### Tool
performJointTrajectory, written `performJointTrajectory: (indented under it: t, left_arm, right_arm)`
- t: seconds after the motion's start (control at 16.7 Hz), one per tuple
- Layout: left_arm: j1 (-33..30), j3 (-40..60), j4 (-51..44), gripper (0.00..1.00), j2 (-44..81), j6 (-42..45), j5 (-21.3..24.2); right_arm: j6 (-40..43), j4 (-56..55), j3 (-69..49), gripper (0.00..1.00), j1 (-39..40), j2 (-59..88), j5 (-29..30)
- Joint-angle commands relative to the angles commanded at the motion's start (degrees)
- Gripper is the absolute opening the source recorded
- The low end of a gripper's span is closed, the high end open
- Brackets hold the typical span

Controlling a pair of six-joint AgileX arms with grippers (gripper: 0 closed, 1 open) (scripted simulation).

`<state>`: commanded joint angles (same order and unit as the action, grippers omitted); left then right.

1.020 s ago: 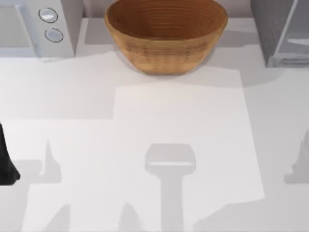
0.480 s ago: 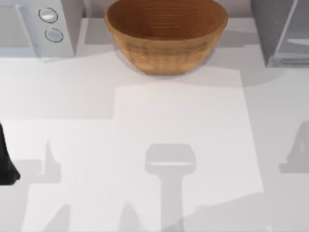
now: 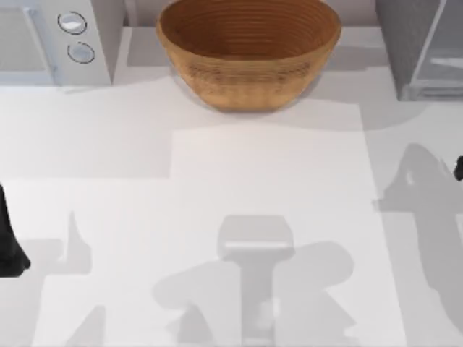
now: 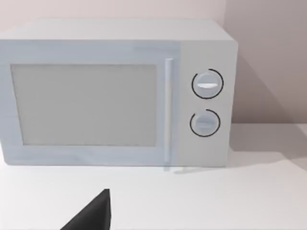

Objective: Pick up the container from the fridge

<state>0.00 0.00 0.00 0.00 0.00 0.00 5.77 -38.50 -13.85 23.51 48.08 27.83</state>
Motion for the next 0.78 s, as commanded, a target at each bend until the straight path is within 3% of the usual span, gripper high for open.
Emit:
performJointTrajectory:
  t: [0.42, 0.78]
  left_arm:
    - [0.0, 0.0, 0.0, 1.0, 0.0, 0.0, 0.0]
    - [0.0, 0.0, 0.0, 1.0, 0.0, 0.0, 0.0]
  right_arm:
    - [-2.7, -25.2, -5.6, 0.0, 17.4, 41.7, 16.7]
    - [-5.1, -40.9, -13.1, 0.0, 26.9, 59.7, 24.2]
